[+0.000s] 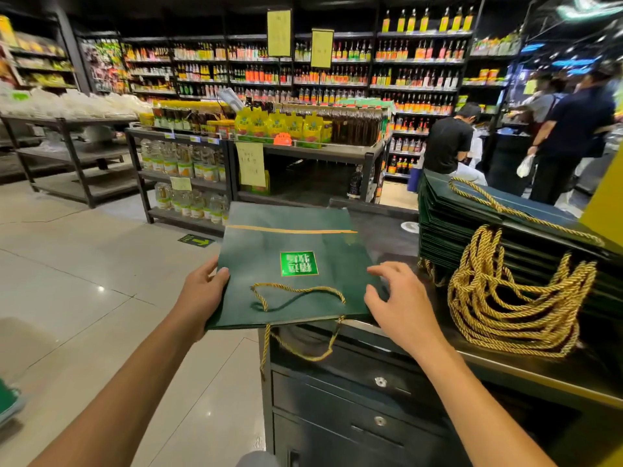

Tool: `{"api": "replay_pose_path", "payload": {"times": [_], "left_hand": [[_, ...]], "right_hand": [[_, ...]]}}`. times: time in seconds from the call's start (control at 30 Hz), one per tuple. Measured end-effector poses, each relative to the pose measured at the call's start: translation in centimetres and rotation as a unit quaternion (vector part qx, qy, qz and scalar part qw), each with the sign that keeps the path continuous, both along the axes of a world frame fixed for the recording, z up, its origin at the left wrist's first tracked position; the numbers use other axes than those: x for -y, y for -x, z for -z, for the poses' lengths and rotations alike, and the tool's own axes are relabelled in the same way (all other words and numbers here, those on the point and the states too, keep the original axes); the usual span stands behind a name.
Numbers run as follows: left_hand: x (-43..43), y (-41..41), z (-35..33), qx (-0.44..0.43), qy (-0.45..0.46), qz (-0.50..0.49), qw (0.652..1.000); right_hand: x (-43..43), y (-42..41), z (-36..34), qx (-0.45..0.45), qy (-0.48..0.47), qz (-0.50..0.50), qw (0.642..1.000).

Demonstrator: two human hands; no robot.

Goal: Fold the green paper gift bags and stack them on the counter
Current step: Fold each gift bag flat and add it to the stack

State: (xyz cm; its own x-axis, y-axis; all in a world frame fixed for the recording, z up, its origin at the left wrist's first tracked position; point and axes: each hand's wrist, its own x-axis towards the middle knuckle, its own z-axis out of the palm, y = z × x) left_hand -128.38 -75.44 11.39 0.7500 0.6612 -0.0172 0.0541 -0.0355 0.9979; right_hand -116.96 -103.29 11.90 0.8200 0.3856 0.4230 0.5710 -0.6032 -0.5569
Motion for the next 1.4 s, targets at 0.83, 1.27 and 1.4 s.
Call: {"api": "replay_pose_path", "payload": {"times": [0.83,1.27,1.4], "left_hand": [[10.1,-7.1,-3.1,-0.07,-0.552,0.364,0.747],[9.3,-6.9,-1.7,0.036,-0.384,0.305,0.871],[9.0,-6.6,-2.0,0.021,-0.382,0.315,0.869]], "right_hand": [[0.5,-3.8,1.4,-0.067,0.146,-0.116,0.98],[0.5,-3.7,1.3,-0.066,0.142,-0.108,0.982],[0.6,-3.7,1.2,-0.063,0.145,-0.106,0.982]]}}
